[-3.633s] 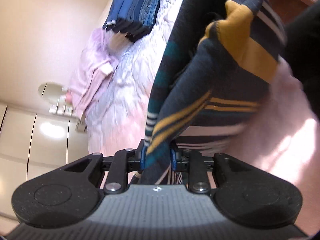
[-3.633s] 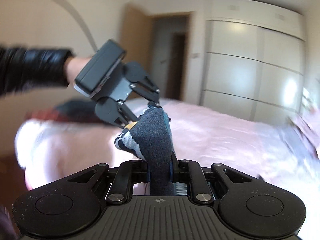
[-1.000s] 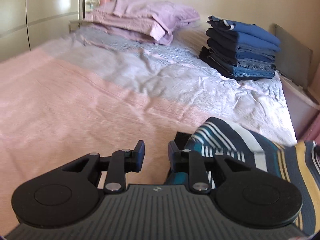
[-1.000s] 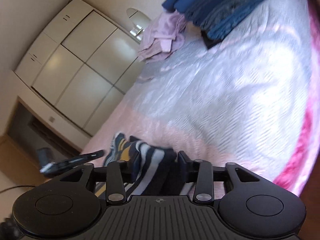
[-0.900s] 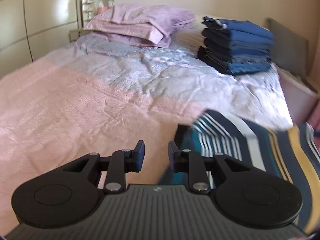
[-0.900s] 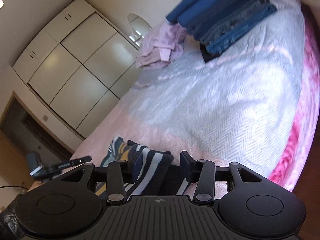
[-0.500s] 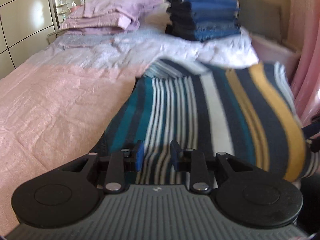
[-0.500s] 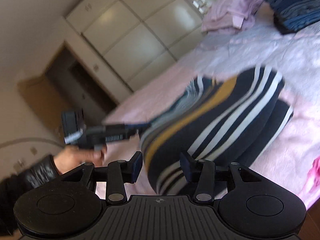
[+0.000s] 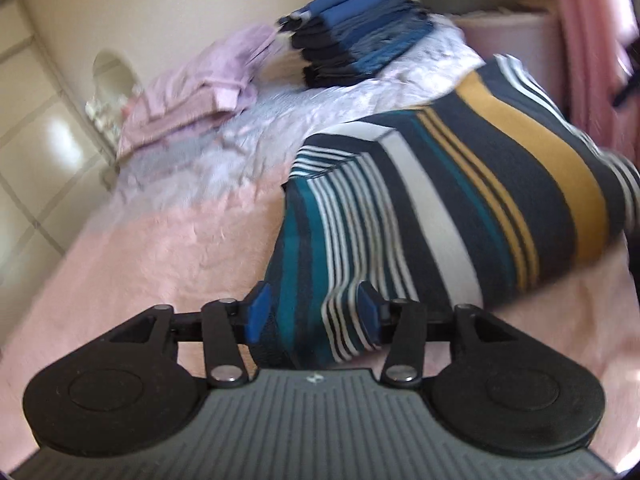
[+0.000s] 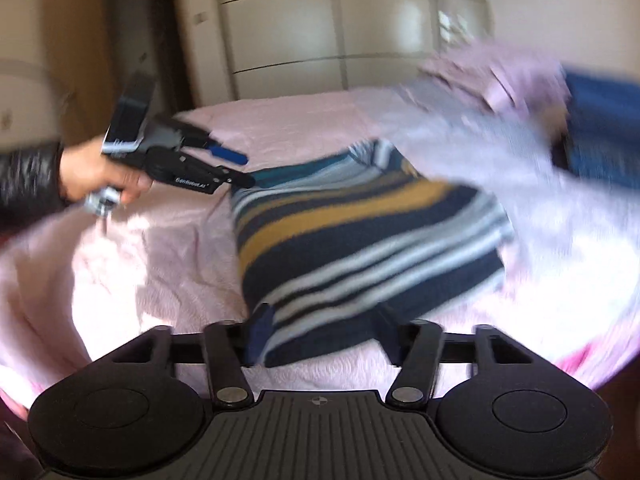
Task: Fold clothes
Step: 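Grasp the end of the folded sweater with both tools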
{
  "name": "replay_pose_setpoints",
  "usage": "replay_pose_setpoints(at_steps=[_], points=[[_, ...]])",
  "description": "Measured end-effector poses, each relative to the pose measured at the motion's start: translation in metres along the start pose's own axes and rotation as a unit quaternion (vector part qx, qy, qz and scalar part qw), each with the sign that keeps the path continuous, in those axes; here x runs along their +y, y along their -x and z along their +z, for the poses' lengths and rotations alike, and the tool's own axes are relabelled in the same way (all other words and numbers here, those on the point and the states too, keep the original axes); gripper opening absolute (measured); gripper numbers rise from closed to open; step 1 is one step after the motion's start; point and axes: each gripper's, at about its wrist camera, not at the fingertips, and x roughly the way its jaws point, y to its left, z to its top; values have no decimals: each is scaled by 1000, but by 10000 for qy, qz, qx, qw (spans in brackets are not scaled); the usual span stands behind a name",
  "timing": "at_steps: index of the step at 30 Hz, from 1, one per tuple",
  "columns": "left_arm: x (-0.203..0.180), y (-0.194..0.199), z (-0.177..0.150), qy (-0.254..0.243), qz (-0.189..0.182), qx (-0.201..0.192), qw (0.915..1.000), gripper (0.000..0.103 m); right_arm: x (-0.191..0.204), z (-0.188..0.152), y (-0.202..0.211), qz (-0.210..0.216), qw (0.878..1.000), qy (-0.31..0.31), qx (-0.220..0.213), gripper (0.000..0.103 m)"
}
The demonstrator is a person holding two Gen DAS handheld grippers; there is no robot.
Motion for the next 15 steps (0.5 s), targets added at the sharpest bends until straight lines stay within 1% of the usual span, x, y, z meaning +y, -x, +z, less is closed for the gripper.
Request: replay_pose_setpoints(at_steps=[1, 3, 5, 7, 9, 10, 12, 13, 14, 15], points=[[-10, 6, -4, -305, 27, -70, 9995, 50, 12, 3, -4, 3, 9995, 315, -13, 71], [-30, 16, -13, -915, 80, -208, 9956, 67, 35, 9, -20, 39, 9962, 870, 12, 71], [-50, 23, -22, -1508, 156, -322, 9879, 73, 59, 9, -40, -1, 9897, 1430, 63, 71], [-65, 18, -29, -1925, 226, -330, 9805, 75, 78, 4, -66, -179, 9795, 1996, 213, 71], [-75, 8, -33, -2260, 229, -354, 9732, 80, 92, -6, -92, -558, 9629, 2607, 427, 74], [-79, 4, -33, -2418, 231, -392, 9693, 80, 95, -12, -101, -749, 9509, 2958, 520, 78], [-85, -5, -34, -2719, 270, -481, 9607, 83, 94, -21, -110, -1034, 9265, 3551, 692, 78], [-87, -9, -34, -2833, 295, -539, 9571, 84, 90, -24, -112, -1112, 9185, 3723, 731, 70], [-88, -14, -33, -2946, 325, -600, 9532, 86, 78, -22, -107, -1023, 9219, 3672, 688, 61], [-89, -20, -32, -3062, 358, -650, 9491, 87, 65, -19, -101, -843, 9295, 3531, 648, 59]])
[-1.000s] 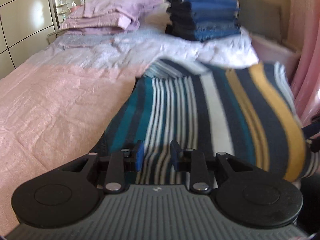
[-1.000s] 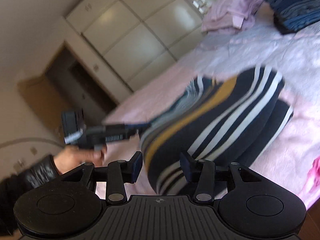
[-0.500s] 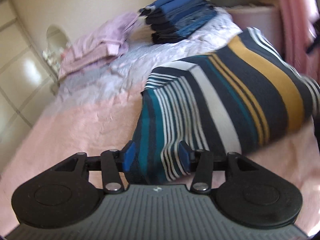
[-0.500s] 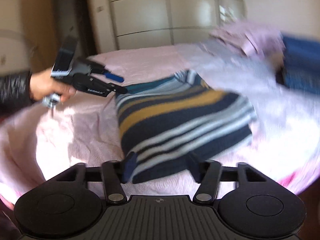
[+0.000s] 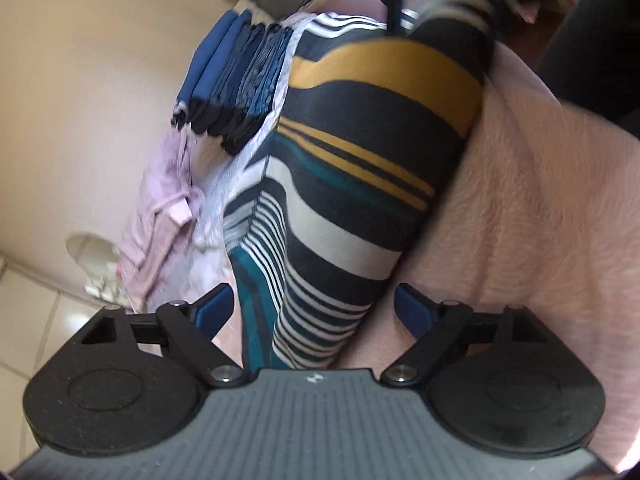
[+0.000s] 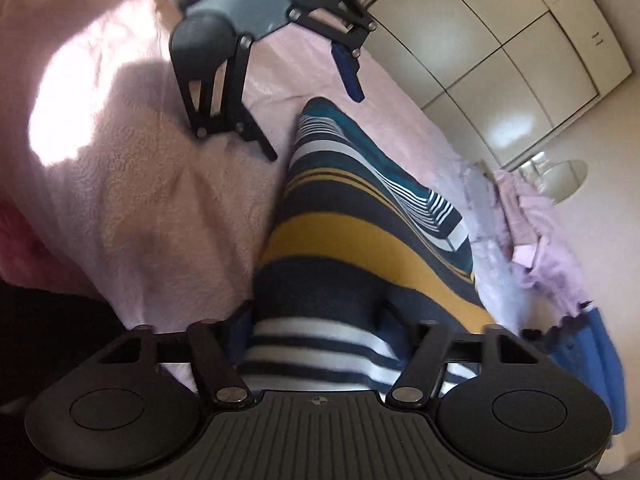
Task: Fold clothes
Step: 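Grasp the end of the folded sweater with both tools, then lift the sweater end with both tools, fold it over and release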
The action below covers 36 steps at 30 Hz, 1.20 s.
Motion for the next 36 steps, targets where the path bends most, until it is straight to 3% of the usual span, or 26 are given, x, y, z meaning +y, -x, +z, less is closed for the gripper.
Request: replay_pose_setpoints(at_steps=[1, 2, 5, 7, 8, 9, 12, 13, 14, 19, 21, 23, 26, 33, 36], points=[[-2, -7, 1, -157, 41, -32, 9999, 87, -10, -5, 5, 64, 9999, -79, -59, 55], [-3, -13, 2, -306, 65, -71, 9995, 88, -18, -9, 10, 67, 9999, -110, -113, 37], [-7, -31, 5, -683, 185, -107, 9974, 85, -38, -17, 28, -127, 9996, -180, -183, 37], [-8, -41, 5, -819, 116, -23, 9966, 66, -45, -24, 32, -171, 9996, -210, -86, 37], [-6, -47, 7, -799, -63, 87, 9967, 45, -45, -27, 33, -145, 9996, -227, -48, 37], [-6, -49, 7, -758, -152, 140, 9969, 36, -41, -29, 33, -150, 9997, -200, -39, 38], [0, -52, 8, -547, -368, 254, 9975, 28, -16, -27, 35, -514, 9985, 163, 3, 55], [4, -51, 8, -417, -414, 267, 9979, 27, -9, -25, 34, -666, 9975, 245, 33, 69], [9, -50, 8, -286, -460, 280, 9981, 26, -2, -23, 31, -791, 9964, 314, 63, 73], [25, -50, 8, -189, -530, 297, 9980, 26, 11, -31, -5, -1114, 9904, 754, 310, 74], [39, -46, 11, -52, -538, 335, 9980, 25, -3, -37, -8, -959, 9933, 617, 190, 69], [52, -42, 14, 88, -545, 373, 9978, 25, -24, -38, 1, -736, 9959, 526, -42, 48], [79, -37, 14, 276, -338, 381, 9983, 25, -59, -32, 15, -582, 9962, 509, -400, 38], [144, 27, 8, 592, 744, 949, 9909, 25, -141, 15, 18, -828, 9808, 1160, -1332, 35], [130, 75, 18, 464, 1077, 1483, 9820, 25, -160, 31, 18, -762, 9708, 1192, -1936, 35]])
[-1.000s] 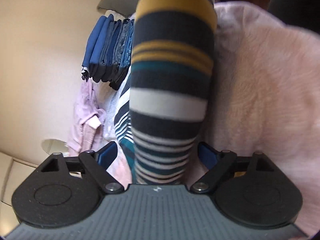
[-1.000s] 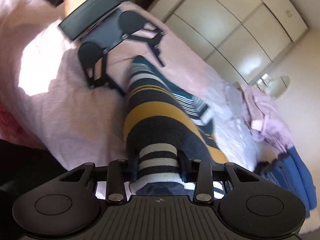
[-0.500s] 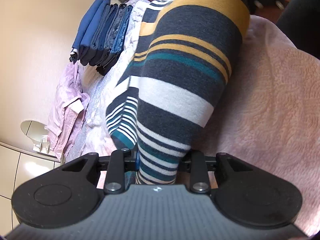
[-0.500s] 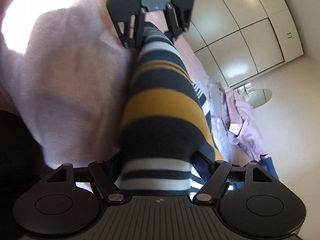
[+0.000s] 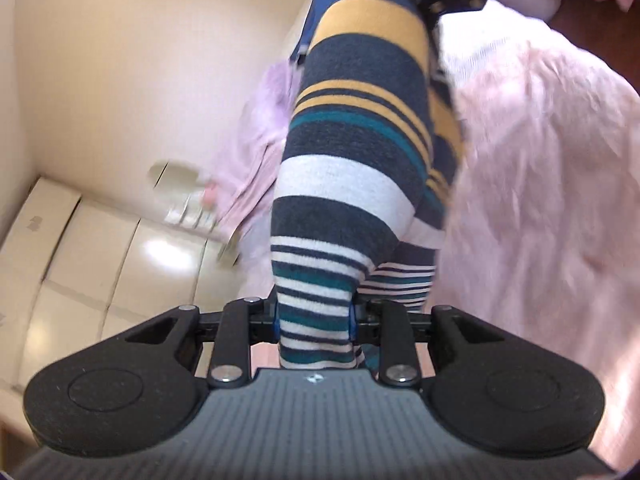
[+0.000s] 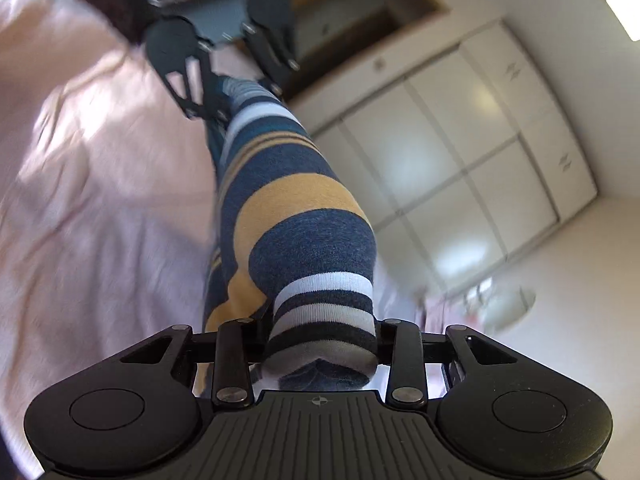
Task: Fold clothes
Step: 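Lift the sweater end with both tools, fold it over and release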
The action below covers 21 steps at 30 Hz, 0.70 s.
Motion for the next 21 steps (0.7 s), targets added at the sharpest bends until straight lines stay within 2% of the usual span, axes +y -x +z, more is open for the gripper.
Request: replay_pose_setpoints(at_steps=[2, 3, 5, 7, 8, 9, 11, 14, 18, 21], points=[[-27, 27, 0, -40, -135, 250, 9996, 26, 4, -1, -3, 198, 9992, -121, -325, 35], [-50, 37, -1, -74, -356, 367, 9987, 27, 10, -4, -6, 353, 9985, -249, -347, 35], [-98, 53, -5, -149, -895, 537, 9944, 29, 37, -16, -10, 793, 9959, -370, -233, 37], [-149, 63, -13, -226, -1530, 674, 9857, 33, 71, -33, -11, 1282, 9912, -314, 14, 38], [-169, 65, -16, -262, -1657, 705, 9833, 33, 89, -42, -11, 1534, 9877, -243, 179, 42], [-185, 69, -18, -357, -1469, 664, 9863, 33, 106, -52, -8, 1723, 9843, -114, 368, 43], [-196, 79, -25, -503, -1228, 697, 9887, 33, 131, -67, 5, 1671, 9844, 131, 529, 45], [-171, 95, -44, 92, -1423, 753, 9869, 35, 122, -80, 23, 1530, 9849, -274, 765, 46], [-125, 107, -78, 1012, -1605, 863, 9780, 41, 90, -93, 42, 1175, 9804, -1125, 1111, 46], [-94, 104, -82, 1492, -1650, 901, 9708, 41, 77, -79, 60, 1000, 9716, -1911, 977, 46]])
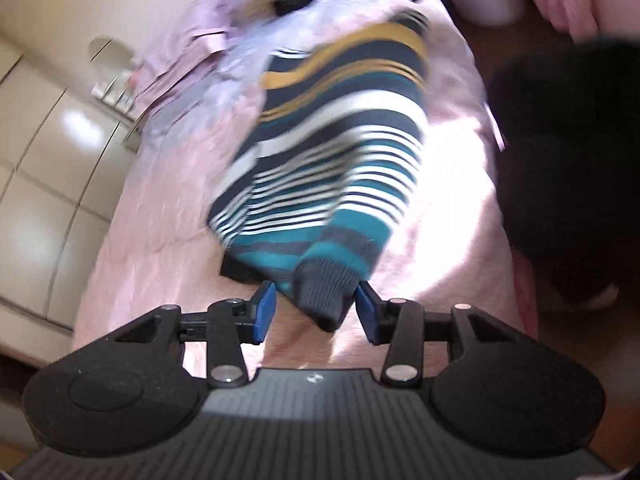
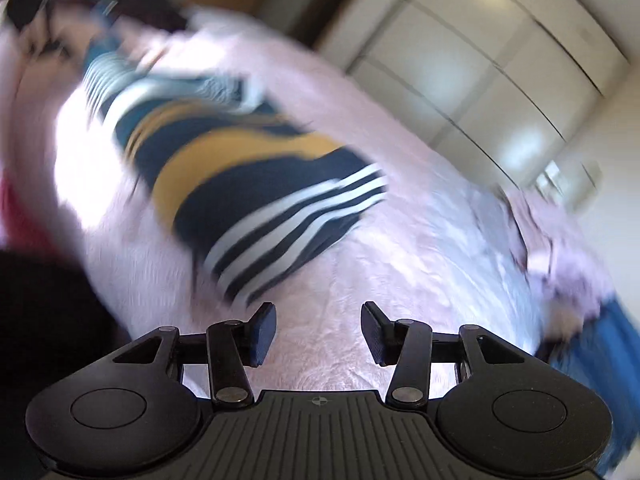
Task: Fold clothes
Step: 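Lift the sweater end with both tools, fold it over and release, then press and smooth the folded sweater with both open tools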
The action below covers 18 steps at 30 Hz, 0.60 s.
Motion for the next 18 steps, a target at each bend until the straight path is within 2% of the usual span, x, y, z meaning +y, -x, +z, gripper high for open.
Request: replay_pose_setpoints(at_steps=[3, 4, 5, 8, 11, 13, 15, 16, 18], points=[[25, 7, 9, 327, -79, -108, 9994, 41, -2, 27, 15, 139, 9967, -705, -383, 46], [26, 6, 13, 242, -191, -81, 9995, 41, -3, 36, 19, 185, 9941, -939, -511, 46], [26, 5, 16, 147, -308, -51, 9994, 41, -3, 45, 23, 259, 9911, -1135, -641, 46], [18, 2, 17, -700, -787, 293, 9940, 40, 8, 69, 15, 696, 9852, -1308, -859, 46], [32, 10, 8, -941, -779, 596, 9907, 40, 21, 90, -3, 1106, 9788, -1423, -974, 46], [55, 20, 4, -687, -578, 588, 9942, 40, 26, 90, -41, 1164, 9800, -1481, -642, 46], [79, 24, 7, -133, -271, 430, 9986, 40, 32, 78, -78, 1434, 9722, -1840, -188, 46], [88, 21, 12, 152, -186, 282, 9993, 40, 34, 71, -90, 1544, 9675, -2001, -93, 46], [101, 11, 26, 586, 5, -19, 9983, 40, 33, 65, -96, 1572, 9653, -2070, -246, 46]])
